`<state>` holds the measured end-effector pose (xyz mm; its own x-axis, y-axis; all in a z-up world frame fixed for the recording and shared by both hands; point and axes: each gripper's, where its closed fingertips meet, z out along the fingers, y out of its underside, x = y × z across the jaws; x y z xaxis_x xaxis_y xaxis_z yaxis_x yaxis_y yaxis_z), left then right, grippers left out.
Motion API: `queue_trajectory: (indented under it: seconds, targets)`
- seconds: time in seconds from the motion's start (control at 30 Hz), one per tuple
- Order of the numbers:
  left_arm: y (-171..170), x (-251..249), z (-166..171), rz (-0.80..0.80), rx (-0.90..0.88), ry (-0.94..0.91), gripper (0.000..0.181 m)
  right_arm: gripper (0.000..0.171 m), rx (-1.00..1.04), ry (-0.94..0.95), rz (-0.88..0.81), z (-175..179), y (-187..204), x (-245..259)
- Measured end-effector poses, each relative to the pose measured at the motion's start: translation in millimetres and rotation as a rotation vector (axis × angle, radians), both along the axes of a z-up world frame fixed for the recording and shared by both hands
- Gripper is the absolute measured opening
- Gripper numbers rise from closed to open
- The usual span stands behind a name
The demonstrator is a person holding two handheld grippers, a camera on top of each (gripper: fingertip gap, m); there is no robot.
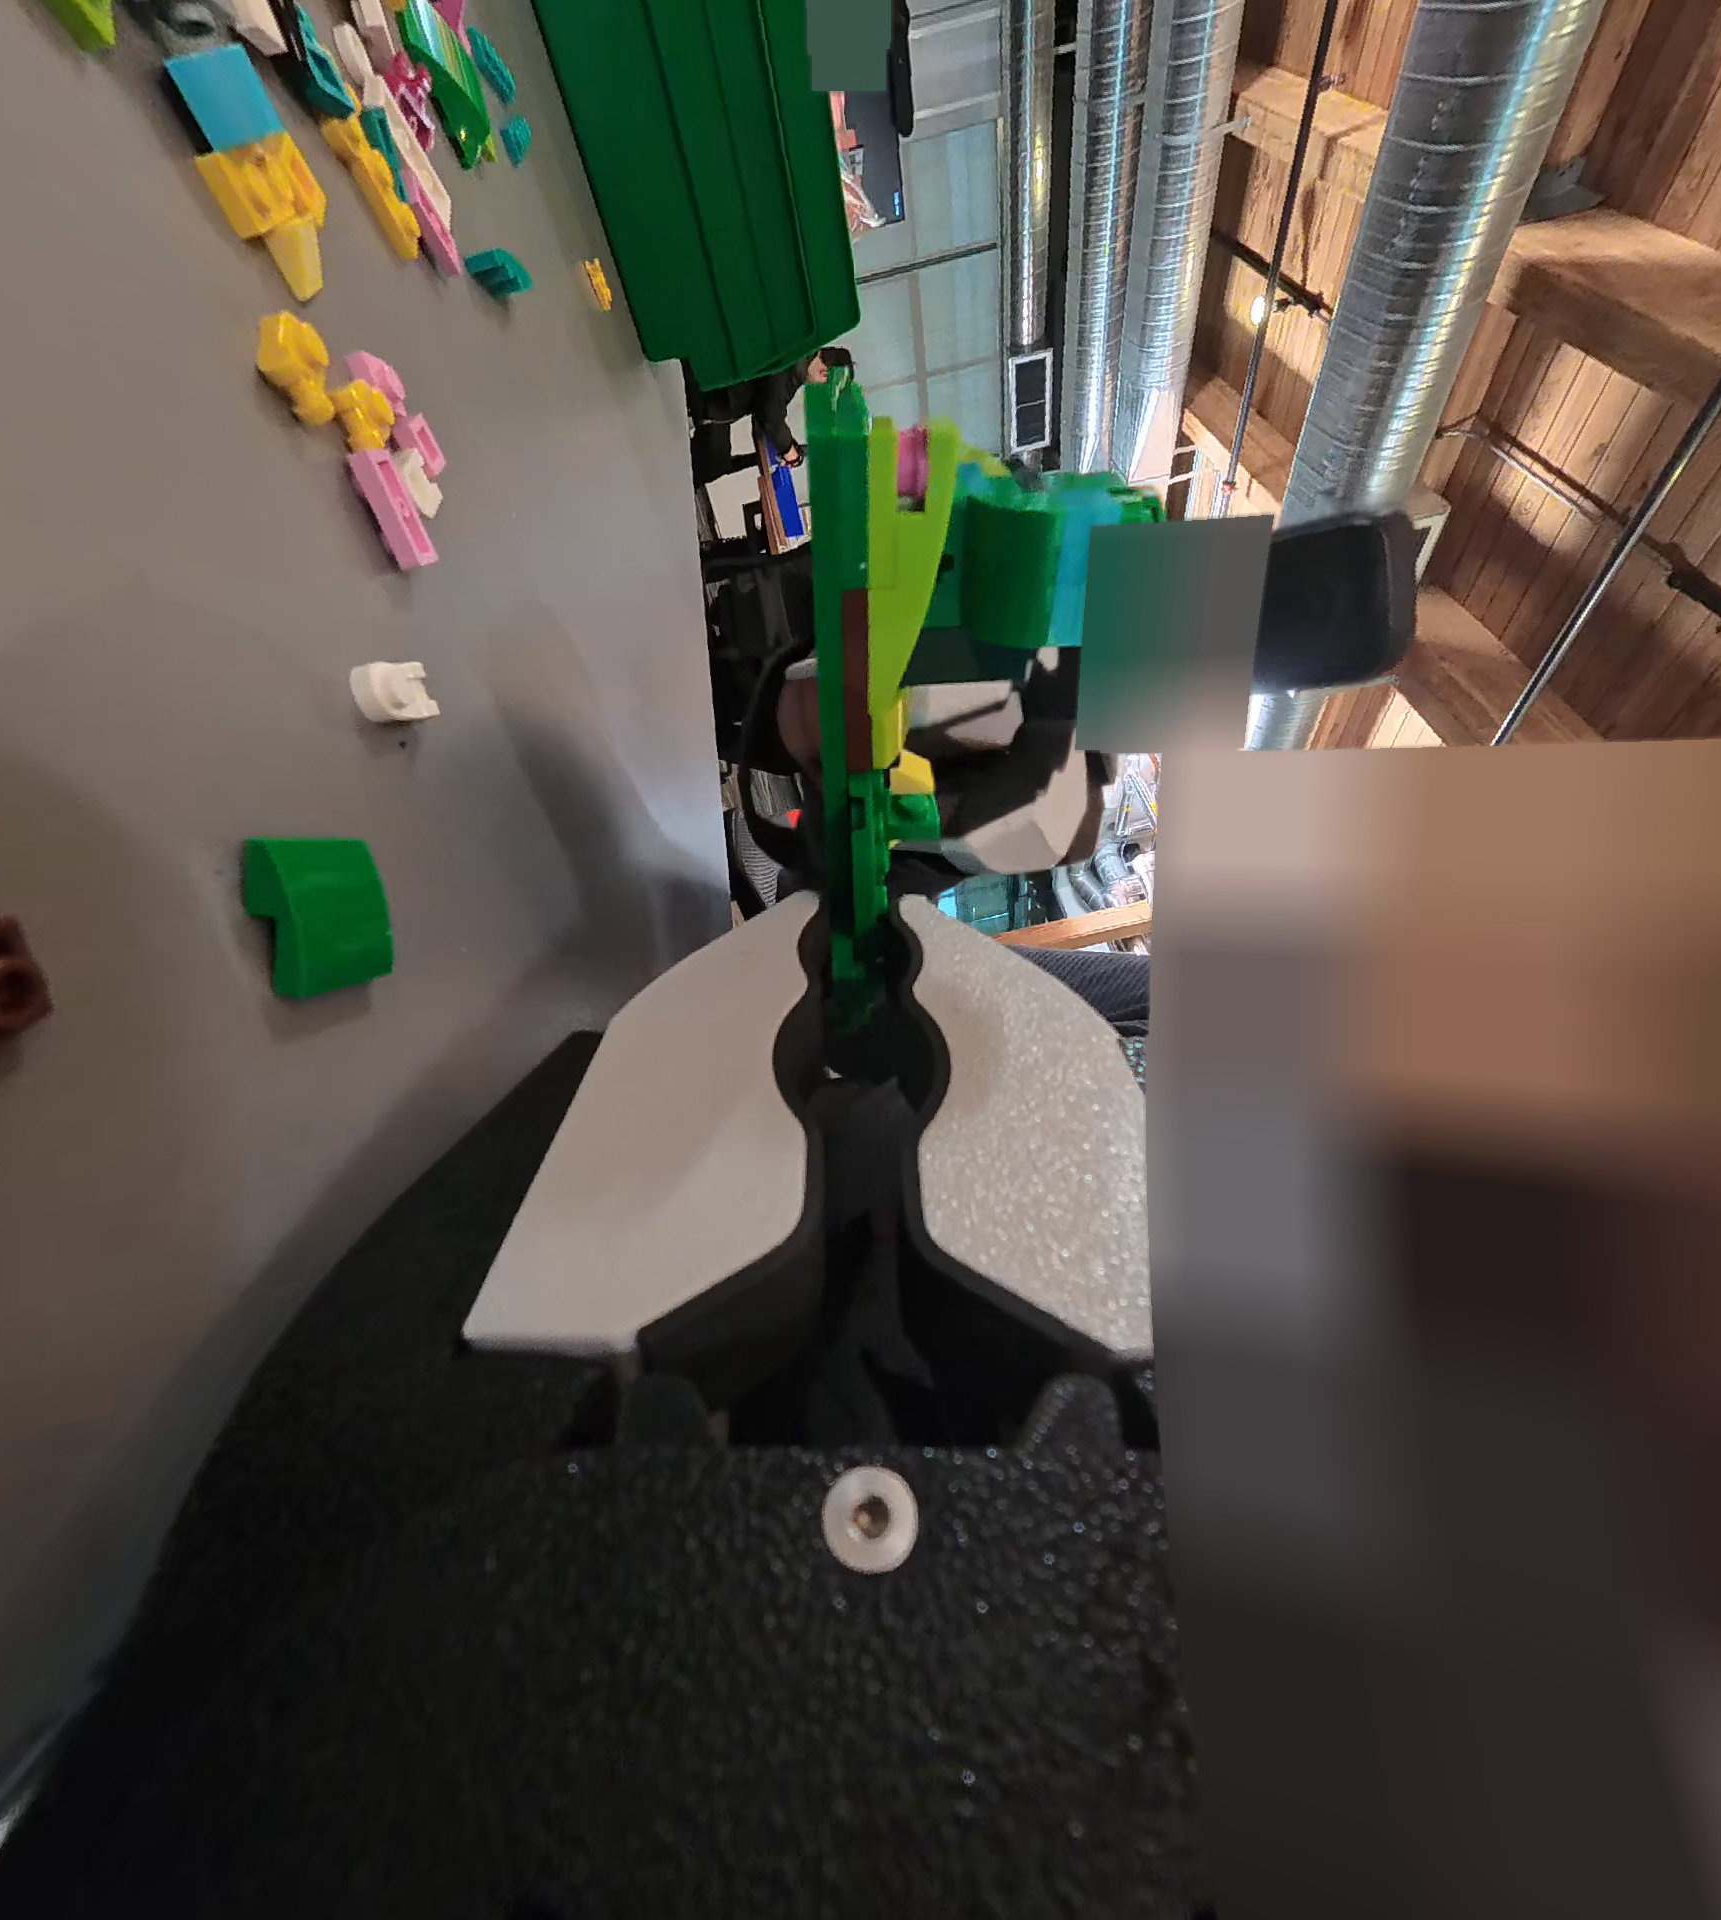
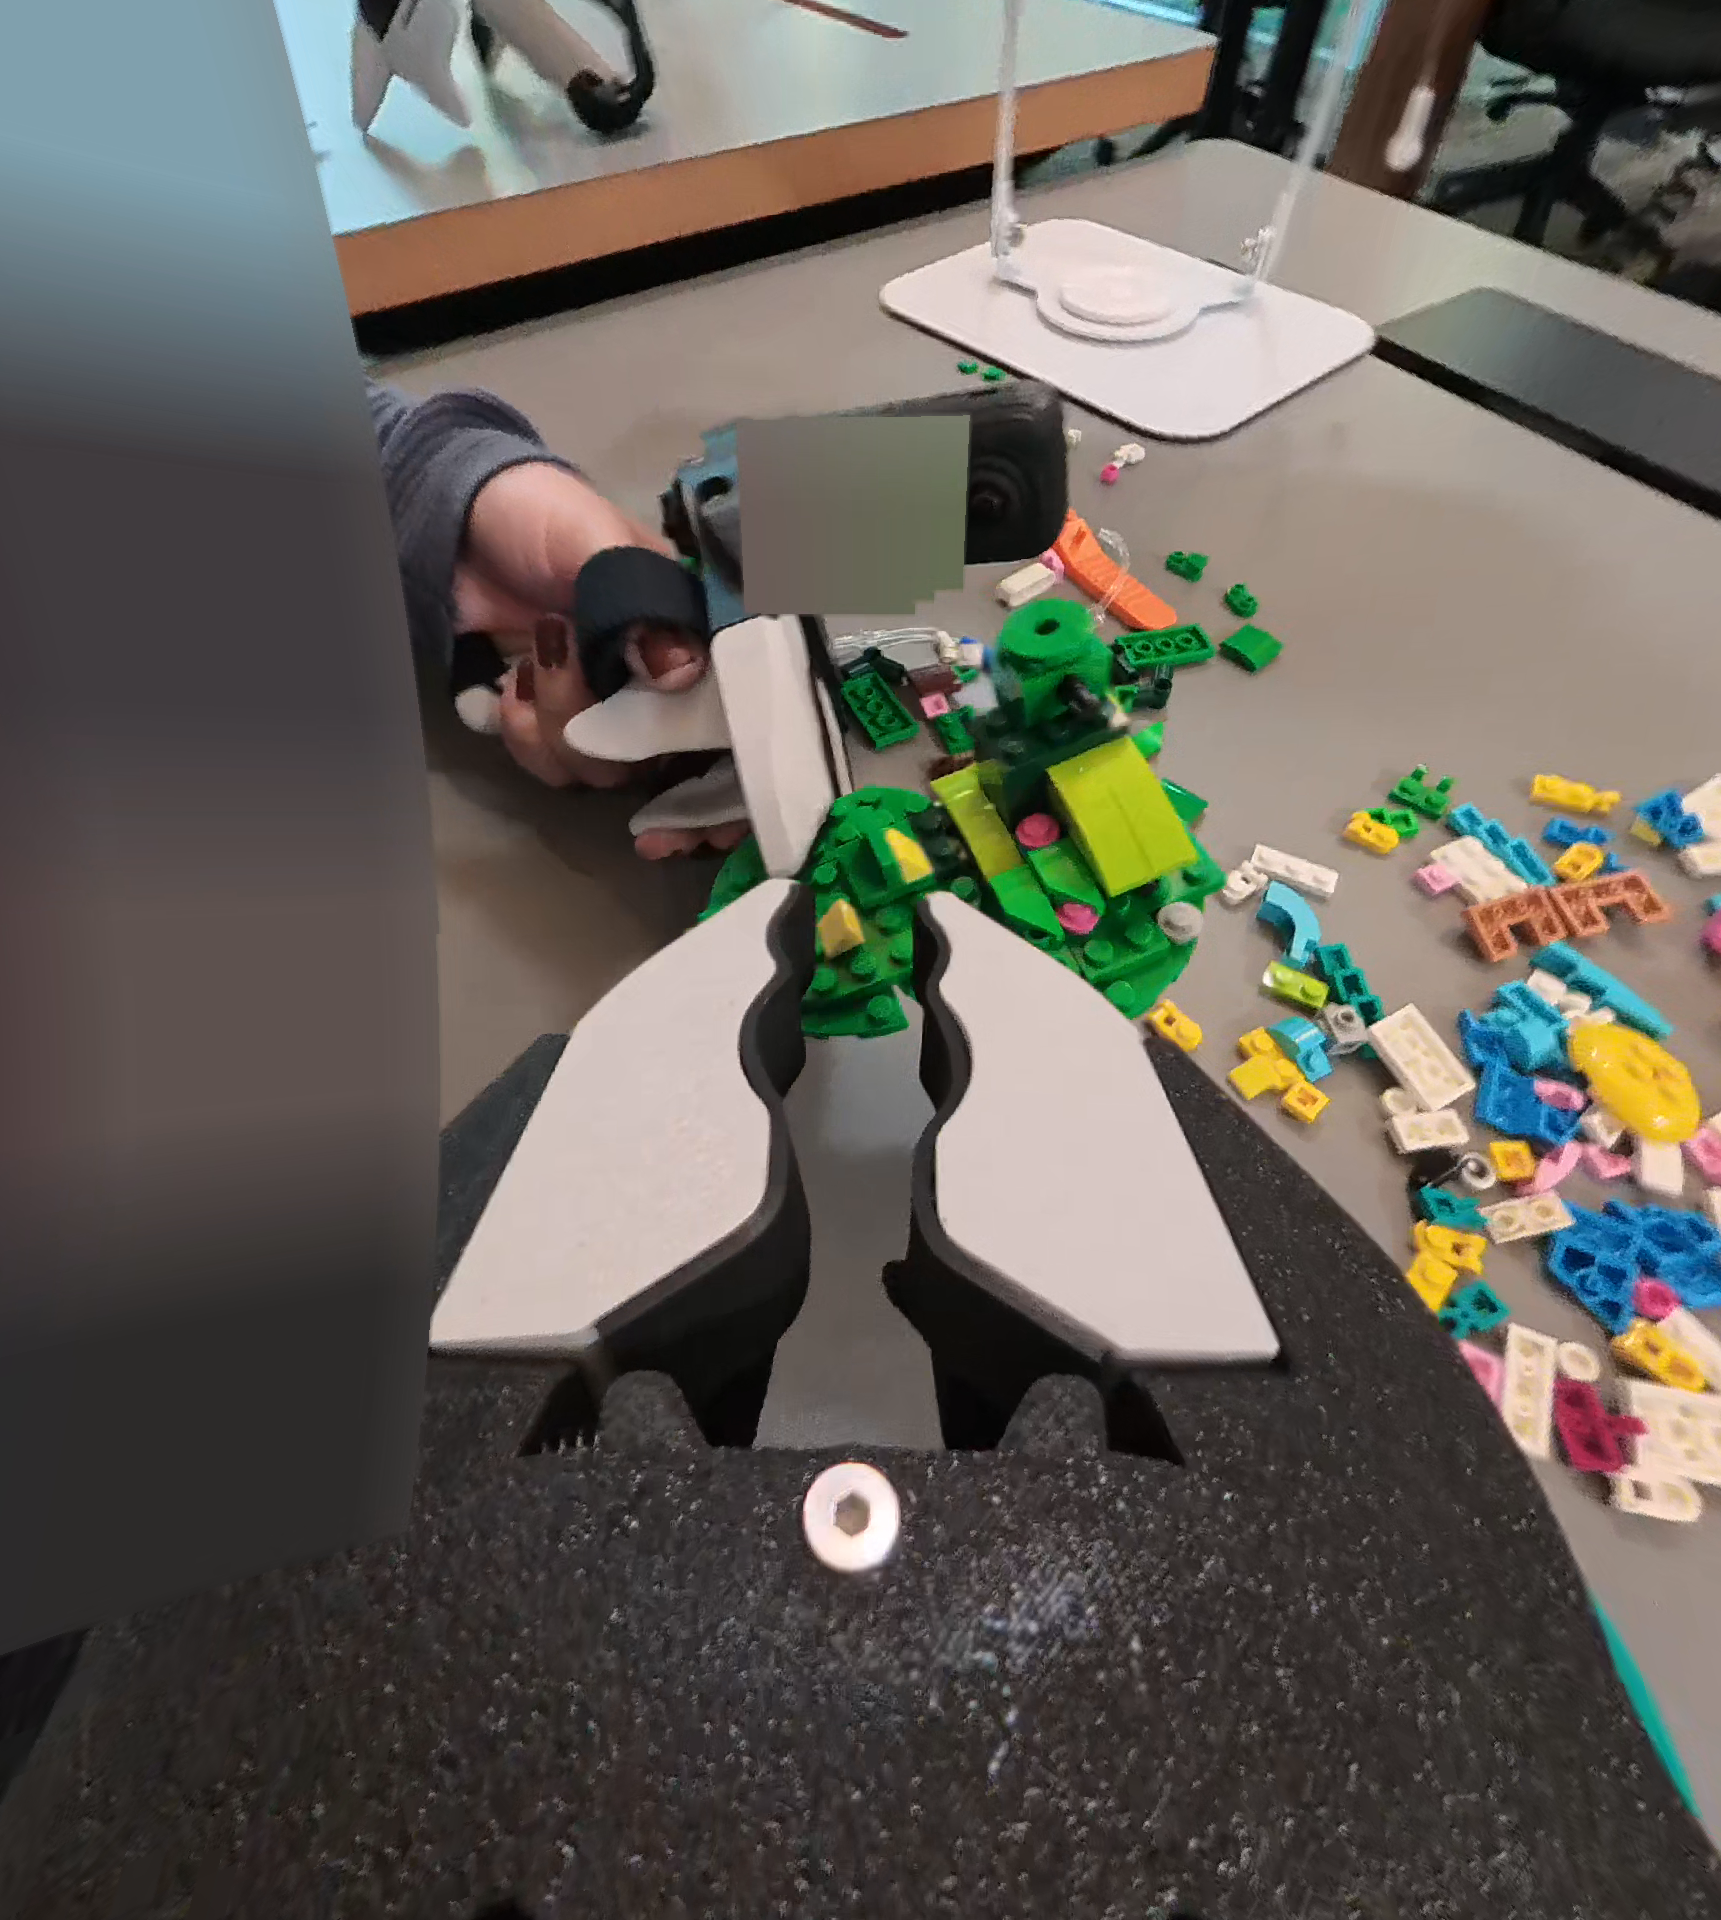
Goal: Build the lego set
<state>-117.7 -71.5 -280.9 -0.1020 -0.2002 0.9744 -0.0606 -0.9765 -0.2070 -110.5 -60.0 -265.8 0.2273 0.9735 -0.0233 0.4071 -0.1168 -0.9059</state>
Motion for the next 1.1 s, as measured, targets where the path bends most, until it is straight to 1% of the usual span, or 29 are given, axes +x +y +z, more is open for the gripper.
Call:
queue_trajectory:
  seconds: [0.13, 0.23, 0.33, 0.47, 0.53, 0.63, 0.87, 0.97, 1.1]
  targets:
    - [-2, 1, -2, -0.008, 0.014, 0.02, 0.008, 0.014, 0.144, -0.128, 0.055, -7, -6, 3]
    - [-2, 2, -4, -0.003, 0.031, 0.038, 0.008, 0.012, 0.216, -0.197, 0.083, -11, -11, 0]
    - [-4, 3, -5, -0.015, 0.034, 0.042, 0.008, 0.011, 0.297, -0.274, 0.087, -16, -8, 1]
    - [-8, 4, -6, -0.042, 0.049, 0.056, 0.008, 0.004, 0.292, -0.301, 0.134, -18, -12, 1]
    - [-8, 4, -6, -0.044, 0.051, 0.059, 0.009, 0.004, 0.284, -0.31, 0.146, -18, -12, 1]
    - [-9, 5, -8, -0.049, 0.058, 0.069, 0.008, 0.003, 0.264, -0.297, 0.151, -15, -12, 2]
    - [-14, 7, -12, -0.07, 0.093, 0.109, 0.008, 0.003, 0.182, -0.12, 0.117, 9, -10, -1]
    - [-14, 7, -13, -0.07, 0.096, 0.112, 0.008, 0.003, 0.181, -0.128, 0.07, 5, -4, -2]
    - [-15, 8, -13, -0.073, 0.102, 0.118, 0.009, 0.003, 0.155, -0.119, 0.067, 0, -6, -7]
